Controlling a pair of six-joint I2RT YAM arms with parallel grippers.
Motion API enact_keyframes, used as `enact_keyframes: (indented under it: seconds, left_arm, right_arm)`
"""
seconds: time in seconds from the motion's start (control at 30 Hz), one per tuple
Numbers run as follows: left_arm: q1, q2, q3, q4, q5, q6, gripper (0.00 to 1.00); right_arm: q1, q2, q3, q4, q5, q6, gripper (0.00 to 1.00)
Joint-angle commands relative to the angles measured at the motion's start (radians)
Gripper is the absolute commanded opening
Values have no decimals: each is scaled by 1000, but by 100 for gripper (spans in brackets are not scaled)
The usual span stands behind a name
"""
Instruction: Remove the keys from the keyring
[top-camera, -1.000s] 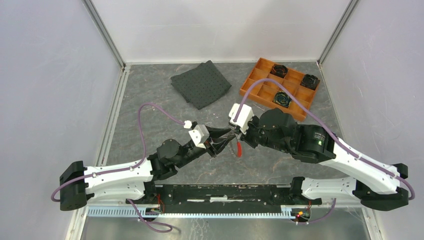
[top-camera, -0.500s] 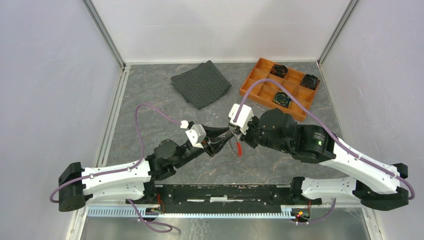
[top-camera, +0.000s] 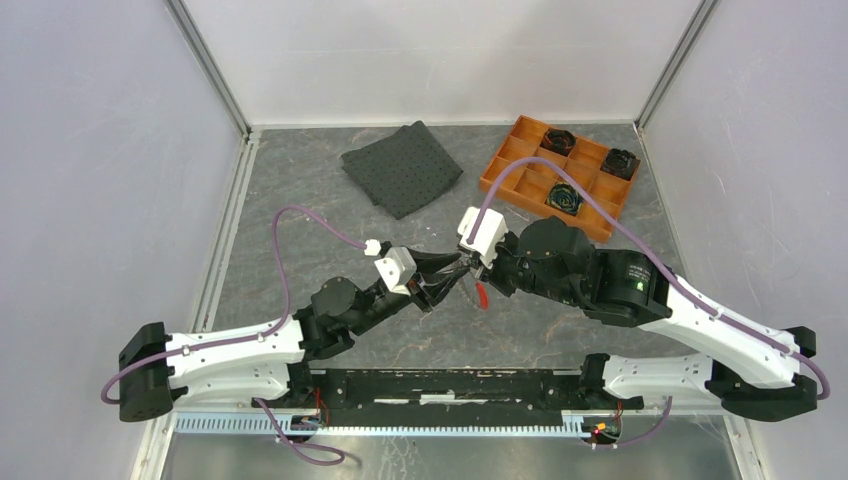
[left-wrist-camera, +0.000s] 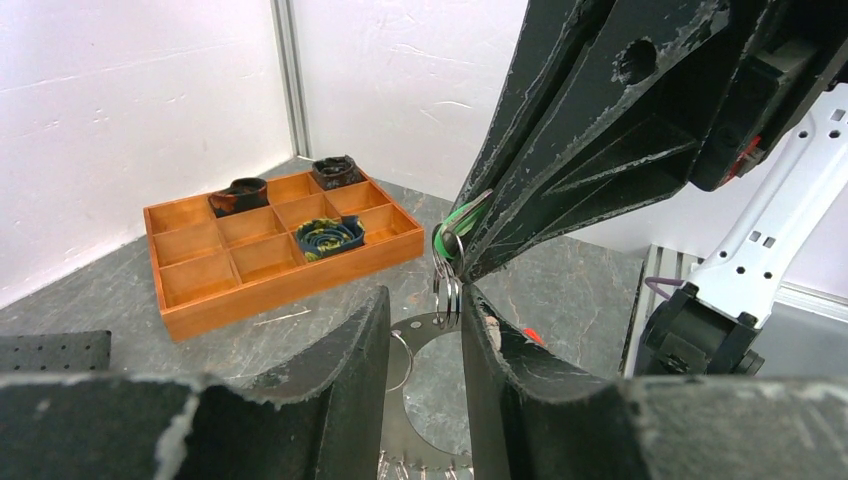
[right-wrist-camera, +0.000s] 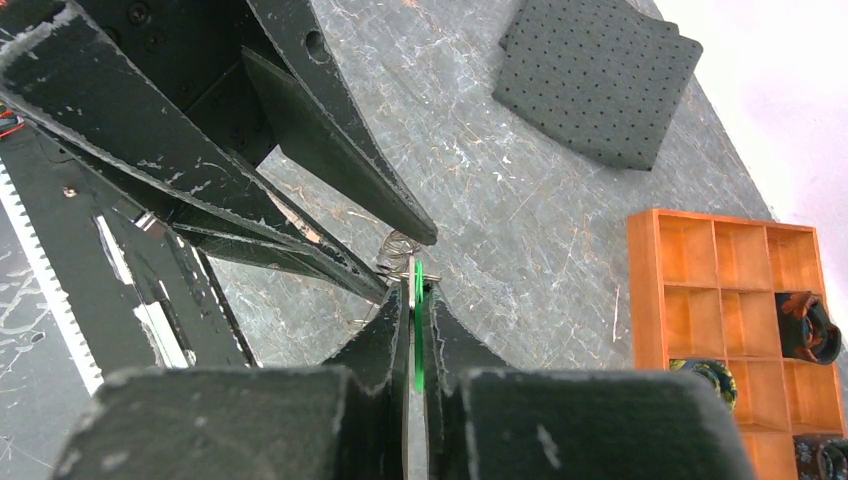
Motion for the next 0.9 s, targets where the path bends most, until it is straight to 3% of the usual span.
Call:
enact_keyframes:
  seconds: [0.0,0.17,0.4,0.63,0.87]
  left_arm:
    - [-8,-2,44,46,-1,47,38]
    - [-6,8,43,47,4,52,31]
    - [-7,12,30,55,1,57,3]
    - [-10,-22,-2,76,-4,55,2]
    - [-12,-36,-29,130,-2,47,2]
  right_arm:
    - [7,-3,11,45,-8,3,1]
    - [7,-2,14,45,-8,3,1]
    - [6,-15,-2,36,51,9,1]
    - [6,-51,-62,15,165,34,1]
    - [7,-53,-99,9,166,50,1]
